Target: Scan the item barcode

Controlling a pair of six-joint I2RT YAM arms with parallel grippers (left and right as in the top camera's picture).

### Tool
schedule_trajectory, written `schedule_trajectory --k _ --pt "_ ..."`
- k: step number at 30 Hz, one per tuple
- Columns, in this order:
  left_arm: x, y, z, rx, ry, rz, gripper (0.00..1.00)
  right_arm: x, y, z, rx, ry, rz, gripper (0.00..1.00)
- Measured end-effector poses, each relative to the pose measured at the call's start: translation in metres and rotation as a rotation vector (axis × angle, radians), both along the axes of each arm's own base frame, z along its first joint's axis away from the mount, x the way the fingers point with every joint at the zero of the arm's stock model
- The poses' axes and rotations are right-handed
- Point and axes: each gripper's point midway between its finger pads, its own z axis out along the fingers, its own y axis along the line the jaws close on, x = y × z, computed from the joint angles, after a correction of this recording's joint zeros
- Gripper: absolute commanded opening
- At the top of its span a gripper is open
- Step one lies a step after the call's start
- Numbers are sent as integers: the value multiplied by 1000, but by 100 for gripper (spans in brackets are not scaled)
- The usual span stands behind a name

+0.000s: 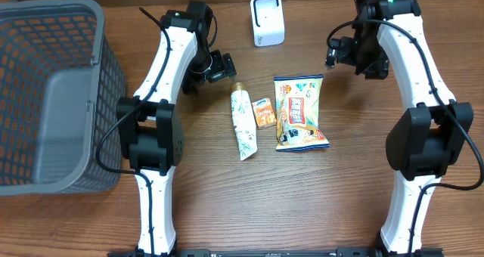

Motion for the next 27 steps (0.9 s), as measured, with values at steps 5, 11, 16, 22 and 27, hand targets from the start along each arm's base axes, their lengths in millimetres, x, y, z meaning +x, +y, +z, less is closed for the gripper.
schedule_trajectory --k 5,11,16,22,27 --pt "0 0 0 0 0 0 100 -11 12 1 64 45 23 100" --pt "0 0 0 0 0 0 100 -24 22 -17 127 101 65 100" --pt "0 0 0 0 -1 0 100 -46 40 -53 245 183 106 100" --pt "0 0 0 0 0 0 100 -77 64 -87 386 268 122 100" --pt "0 0 0 0 0 0 100 -89 84 -94 480 286 126 98"
